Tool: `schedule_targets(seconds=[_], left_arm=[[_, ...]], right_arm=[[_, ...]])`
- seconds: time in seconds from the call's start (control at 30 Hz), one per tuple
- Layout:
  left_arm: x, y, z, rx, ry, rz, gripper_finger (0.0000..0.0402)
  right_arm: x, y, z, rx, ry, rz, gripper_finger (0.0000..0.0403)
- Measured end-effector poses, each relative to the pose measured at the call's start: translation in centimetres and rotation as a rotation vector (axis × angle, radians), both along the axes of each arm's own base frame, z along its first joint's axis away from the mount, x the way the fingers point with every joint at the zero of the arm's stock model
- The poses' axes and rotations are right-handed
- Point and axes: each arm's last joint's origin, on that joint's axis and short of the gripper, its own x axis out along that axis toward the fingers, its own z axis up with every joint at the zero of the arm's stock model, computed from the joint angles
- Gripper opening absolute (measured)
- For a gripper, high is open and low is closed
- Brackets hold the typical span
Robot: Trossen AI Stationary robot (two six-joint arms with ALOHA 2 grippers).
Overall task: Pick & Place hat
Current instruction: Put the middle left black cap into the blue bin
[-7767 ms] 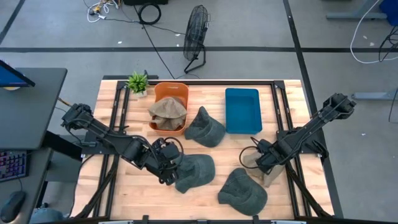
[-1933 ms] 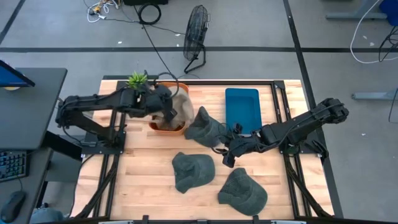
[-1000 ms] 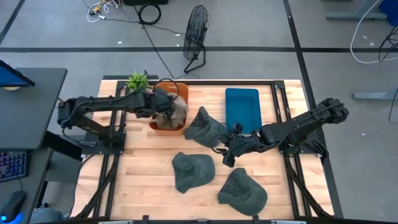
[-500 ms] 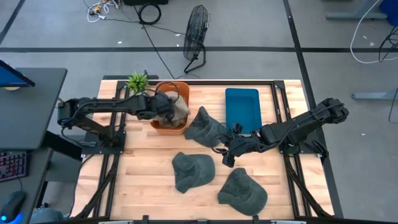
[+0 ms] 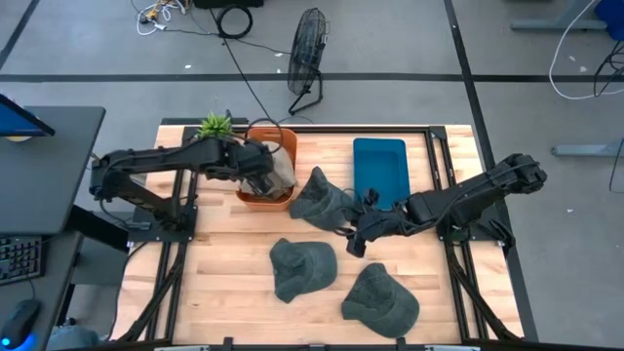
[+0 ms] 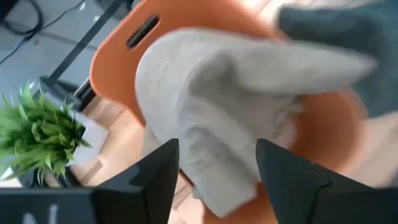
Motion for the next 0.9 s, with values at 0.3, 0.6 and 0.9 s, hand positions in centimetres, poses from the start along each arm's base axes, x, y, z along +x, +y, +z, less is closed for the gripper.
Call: schedule_targets(seconds=[0.3, 0.6, 0.9], left_arm=[[-0.1, -3.8, 6.3, 0.005, -0.171, -0.155, 0.0212], [-0.4, -8.2, 7.3, -0.041, -0.24, -0.278, 0.0199], [0.2, -13.1, 4.9, -0.08, -0.264, -0.457, 0.0199]], right_arm=[[0.1, -0.4, 0.0, 0.0, 0.002, -0.013, 0.0236], [0.2, -0.1, 0.0, 0.143, -0.006, -0.013, 0.0236], [0.5, 0.4, 0.3, 0.281, -0.029, 0.06, 0.0236]])
